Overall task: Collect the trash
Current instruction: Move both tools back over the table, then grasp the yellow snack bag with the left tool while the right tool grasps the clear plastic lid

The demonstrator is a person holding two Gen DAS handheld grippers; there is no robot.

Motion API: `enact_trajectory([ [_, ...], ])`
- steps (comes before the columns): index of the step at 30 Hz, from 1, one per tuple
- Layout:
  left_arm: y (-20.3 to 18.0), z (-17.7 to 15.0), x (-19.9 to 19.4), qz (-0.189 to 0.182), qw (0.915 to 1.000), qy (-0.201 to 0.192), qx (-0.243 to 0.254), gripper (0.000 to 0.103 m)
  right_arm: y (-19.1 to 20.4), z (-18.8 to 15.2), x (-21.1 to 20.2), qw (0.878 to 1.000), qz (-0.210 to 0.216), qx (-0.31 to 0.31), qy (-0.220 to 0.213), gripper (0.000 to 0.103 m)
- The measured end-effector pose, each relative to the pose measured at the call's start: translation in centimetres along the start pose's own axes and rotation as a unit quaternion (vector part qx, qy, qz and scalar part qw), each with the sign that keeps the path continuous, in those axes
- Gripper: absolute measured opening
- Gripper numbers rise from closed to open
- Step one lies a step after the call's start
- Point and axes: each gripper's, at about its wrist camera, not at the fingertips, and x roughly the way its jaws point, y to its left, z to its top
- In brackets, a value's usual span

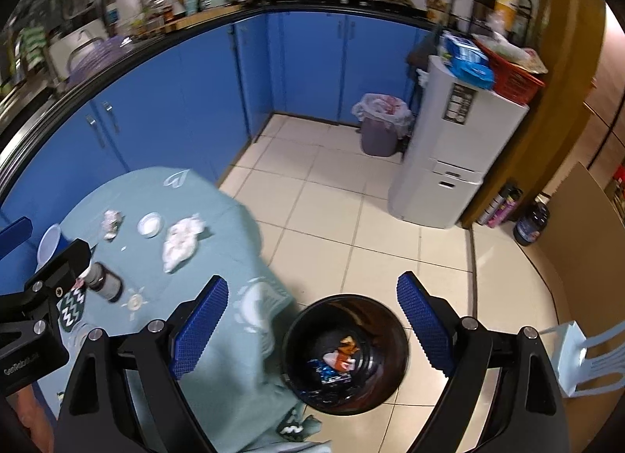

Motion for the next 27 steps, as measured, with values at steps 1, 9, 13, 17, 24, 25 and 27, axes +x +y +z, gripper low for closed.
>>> enact_trajectory([
  [1,0.8,-0.4,0.0,0.004,1.0000,0.002,-0.005,0.099,0.7,-0.1,0.1,1.000,0.004,-0.005,0.002,0.086],
  [9,9.0,-4.7,0.4,0.044,0.9960,0.042,-0.066,0.099,8.8,-1.9,1.9,0.995,0.065,-0.060,0.041,0.086],
  [13,12.9,-7.1,1.0,0.050,0.9906,0.069,-0.107,0.099,12.5,-3.3,3.1,0.989,0.108,-0.076,0.071,0.086],
  [17,16.3,-9.5,1.6,0.073,0.9846,0.087,-0.133,0.099,16.2,-4.6,4.5,0.980,0.142,-0.096,0.102,0.086],
  [24,22.8,-12.7,2.7,0.114,0.9750,0.106,-0.158,0.099,22.3,-6.6,6.3,0.967,0.169,-0.135,0.133,0.086],
  [25,23.7,-13.1,3.1,0.115,0.9741,0.111,-0.160,0.099,22.8,-6.8,6.5,0.967,0.167,-0.138,0.135,0.086],
  [27,24.7,-13.6,3.7,0.112,0.9737,0.119,-0.159,0.099,23.8,-7.1,6.8,0.967,0.162,-0.142,0.135,0.086],
])
